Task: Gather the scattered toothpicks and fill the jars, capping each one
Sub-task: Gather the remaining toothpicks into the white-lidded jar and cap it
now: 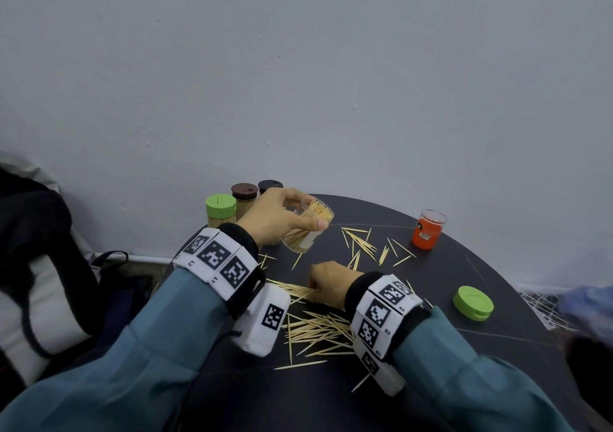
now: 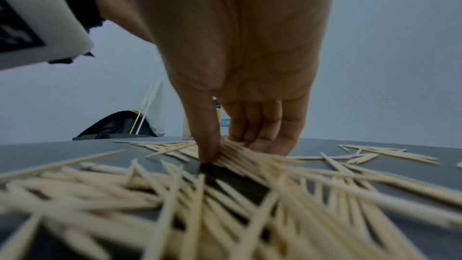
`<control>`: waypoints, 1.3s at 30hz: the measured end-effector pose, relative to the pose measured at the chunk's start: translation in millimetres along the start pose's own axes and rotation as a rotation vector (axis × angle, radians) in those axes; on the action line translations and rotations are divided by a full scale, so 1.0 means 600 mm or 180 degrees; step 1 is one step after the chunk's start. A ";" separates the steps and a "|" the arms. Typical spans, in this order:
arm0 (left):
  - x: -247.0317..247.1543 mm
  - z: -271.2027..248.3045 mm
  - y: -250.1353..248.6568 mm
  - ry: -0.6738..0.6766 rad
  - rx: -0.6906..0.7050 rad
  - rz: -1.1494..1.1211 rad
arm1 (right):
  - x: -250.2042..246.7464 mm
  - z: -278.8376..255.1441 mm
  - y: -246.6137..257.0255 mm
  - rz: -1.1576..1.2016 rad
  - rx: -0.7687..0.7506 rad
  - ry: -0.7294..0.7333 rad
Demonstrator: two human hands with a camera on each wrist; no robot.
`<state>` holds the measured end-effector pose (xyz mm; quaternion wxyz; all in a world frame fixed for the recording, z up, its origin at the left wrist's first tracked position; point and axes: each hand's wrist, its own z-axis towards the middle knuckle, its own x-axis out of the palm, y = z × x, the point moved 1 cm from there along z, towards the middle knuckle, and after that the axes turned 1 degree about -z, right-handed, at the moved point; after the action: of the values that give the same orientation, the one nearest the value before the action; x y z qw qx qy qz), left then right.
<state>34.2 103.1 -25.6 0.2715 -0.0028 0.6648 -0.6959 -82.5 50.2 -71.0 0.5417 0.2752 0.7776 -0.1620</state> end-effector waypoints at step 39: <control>0.013 -0.002 -0.001 0.0235 0.0066 0.0150 | -0.078 -0.046 -0.103 0.3753 -0.0246 -0.1728</control>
<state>26.9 101.0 -27.8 0.2631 0.0414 0.6670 -0.6958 -128.2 4.3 -20.3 0.7265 0.5853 0.3369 0.1267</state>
